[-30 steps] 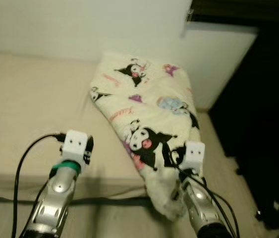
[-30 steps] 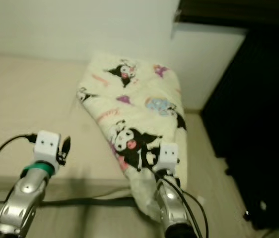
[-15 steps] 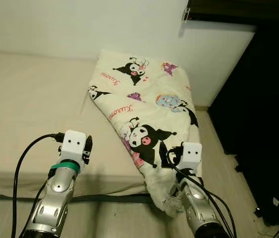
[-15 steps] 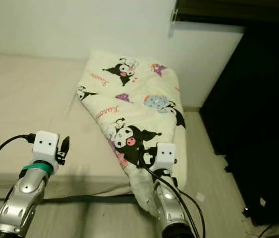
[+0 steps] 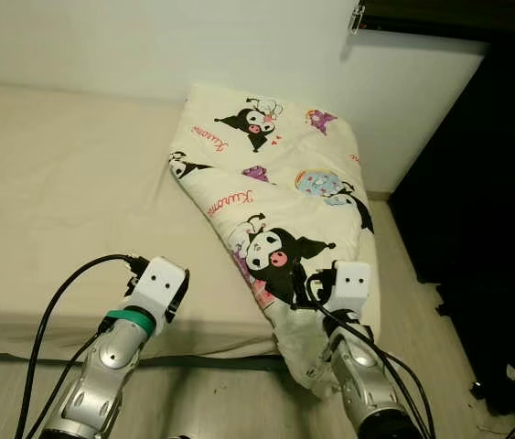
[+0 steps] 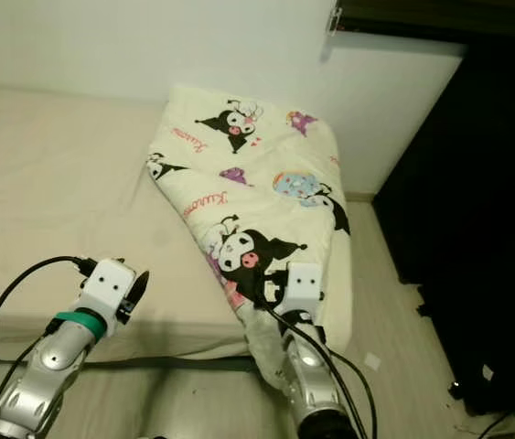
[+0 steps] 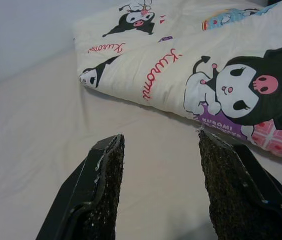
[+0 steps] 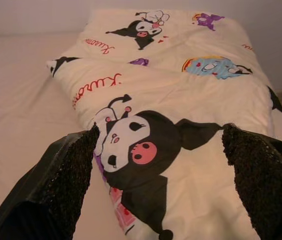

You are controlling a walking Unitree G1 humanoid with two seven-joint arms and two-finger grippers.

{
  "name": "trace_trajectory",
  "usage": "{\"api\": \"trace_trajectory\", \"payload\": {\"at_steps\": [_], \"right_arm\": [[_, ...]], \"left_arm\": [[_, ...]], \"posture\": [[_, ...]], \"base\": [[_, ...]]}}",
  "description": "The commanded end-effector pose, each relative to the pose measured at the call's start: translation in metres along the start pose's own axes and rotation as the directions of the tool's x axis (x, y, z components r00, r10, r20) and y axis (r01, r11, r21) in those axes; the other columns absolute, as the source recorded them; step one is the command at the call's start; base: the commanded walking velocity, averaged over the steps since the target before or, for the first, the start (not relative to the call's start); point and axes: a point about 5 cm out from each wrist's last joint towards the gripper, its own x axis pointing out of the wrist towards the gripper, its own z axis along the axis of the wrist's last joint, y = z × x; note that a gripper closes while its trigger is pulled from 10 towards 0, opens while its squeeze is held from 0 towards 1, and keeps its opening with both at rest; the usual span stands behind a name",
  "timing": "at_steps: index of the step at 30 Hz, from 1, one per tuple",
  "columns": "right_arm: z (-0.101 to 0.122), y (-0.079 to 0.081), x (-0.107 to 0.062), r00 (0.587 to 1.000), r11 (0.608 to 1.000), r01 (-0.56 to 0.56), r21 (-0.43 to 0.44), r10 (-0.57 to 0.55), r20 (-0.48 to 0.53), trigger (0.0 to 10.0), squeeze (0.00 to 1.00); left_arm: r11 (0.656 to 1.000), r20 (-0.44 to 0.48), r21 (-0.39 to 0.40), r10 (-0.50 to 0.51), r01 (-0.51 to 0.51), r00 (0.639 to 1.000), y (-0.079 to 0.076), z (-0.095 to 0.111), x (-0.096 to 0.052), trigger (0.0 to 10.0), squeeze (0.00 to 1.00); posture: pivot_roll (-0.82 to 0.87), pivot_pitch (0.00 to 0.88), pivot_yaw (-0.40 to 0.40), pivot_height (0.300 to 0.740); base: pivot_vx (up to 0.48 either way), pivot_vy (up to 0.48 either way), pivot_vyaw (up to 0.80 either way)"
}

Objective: Clean up the room

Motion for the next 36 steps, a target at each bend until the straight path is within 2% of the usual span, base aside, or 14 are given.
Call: {"api": "trace_trajectory", "payload": {"at_steps": [1, 11, 28, 36], "right_arm": [[-0.0030, -0.0048, -0.0015, 1.000, 1.000, 0.020, 0.008, -0.020, -0.017, 10.0, 0.00], [-0.0014, -0.0047, 0.0003, 1.000, 1.000, 0.023, 0.010, -0.023, -0.014, 10.0, 0.00], [-0.0020, -0.0061, -0.0009, 1.000, 1.000, 0.027, 0.004, -0.026, -0.015, 10.0, 0.00], [0.0007, -0.0132, 0.0011, 0.999, 0.999, 0.048, 0.016, -0.048, -0.008, 10.0, 0.00]], "left_arm": [[1.000, -0.018, 0.005, -0.022, 0.022, 1.000, -0.0064, -0.0057, -0.0031, 10.0, 0.00], [1.000, 0.019, 0.011, -0.019, 0.019, 1.000, -0.0044, -0.0012, -0.0006, 10.0, 0.00], [1.000, 0.030, 0.016, -0.008, 0.008, 1.000, -0.0033, 0.0004, 0.0002, 10.0, 0.00], [1.000, 0.042, 0.022, 0.019, -0.020, 0.999, 0.0009, 0.0028, 0.0000, 10.0, 0.00]], "posture": [[0.11, 0.027, -0.011, 0.700], [0.11, 0.029, -0.006, 0.655], [0.11, 0.038, -0.008, 0.590], [0.11, 0.069, -0.007, 0.561]], "base": [[0.000, 0.000, 0.00], [0.000, 0.000, 0.00], [0.000, 0.000, 0.00], [0.000, 0.000, 0.00]]}}
